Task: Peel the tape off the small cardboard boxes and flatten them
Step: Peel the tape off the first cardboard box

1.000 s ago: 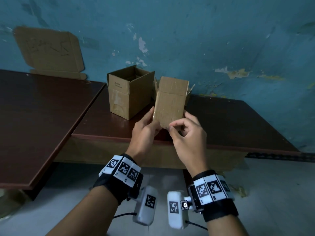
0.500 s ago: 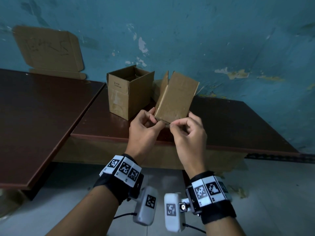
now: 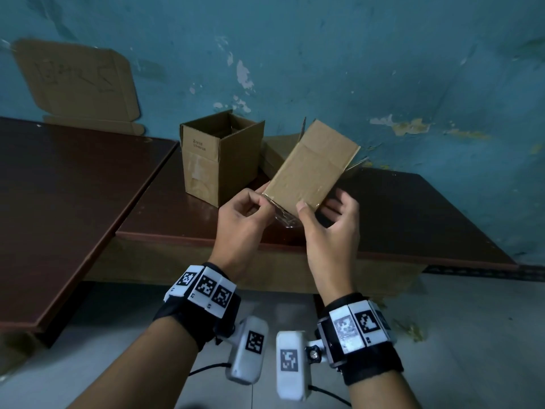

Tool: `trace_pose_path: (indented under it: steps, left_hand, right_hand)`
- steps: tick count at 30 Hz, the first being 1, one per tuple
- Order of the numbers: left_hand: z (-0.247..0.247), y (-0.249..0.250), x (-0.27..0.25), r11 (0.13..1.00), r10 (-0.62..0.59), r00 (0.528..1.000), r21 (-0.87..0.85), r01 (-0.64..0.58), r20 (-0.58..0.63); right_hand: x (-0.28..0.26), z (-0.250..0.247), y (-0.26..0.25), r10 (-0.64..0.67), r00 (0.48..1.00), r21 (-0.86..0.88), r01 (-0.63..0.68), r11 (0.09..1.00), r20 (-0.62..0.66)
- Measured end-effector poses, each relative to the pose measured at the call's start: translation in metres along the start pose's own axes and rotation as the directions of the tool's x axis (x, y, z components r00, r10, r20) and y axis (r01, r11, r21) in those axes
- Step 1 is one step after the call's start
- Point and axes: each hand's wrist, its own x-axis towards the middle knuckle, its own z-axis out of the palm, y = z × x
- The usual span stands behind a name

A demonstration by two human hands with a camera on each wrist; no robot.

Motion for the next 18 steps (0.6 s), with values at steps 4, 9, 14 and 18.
trace_pose_path:
  steps: [4,9,14,18]
  left_hand:
    - [0.0010,-0.0004,-0.0009,0.999,-0.026,1.000,-0.024,0.025,-0.016]
    - [0.0044,0.0034,-0.0034,0.994,-0.048,0.999,-0.096,0.049,0.013]
    - [-0.0007,0.0053,-0.0019,0.995,-0.030,0.998,-0.094,0.035,0.057]
    - [-0.0015,0.0069,-0.0018,0.997,-0.007,0.999,-0.071,0.011,0.048]
  right_hand:
    - [-0.0008,-0.0003,0.0006,0.037,0.999,-0.049,-0.036,0.998,0.021]
    - [-0.0017,0.0010,-0.0029,0.129,0.991,0.043,-0.131,0.990,0.040]
    - [-0.0019,0.0046,-0.0053,0.141,0.988,0.072,-0.145,0.987,0.065]
    - [-0.0043,0.0067,-0.0077,0.147,0.985,0.052,-0.152,0.987,0.094]
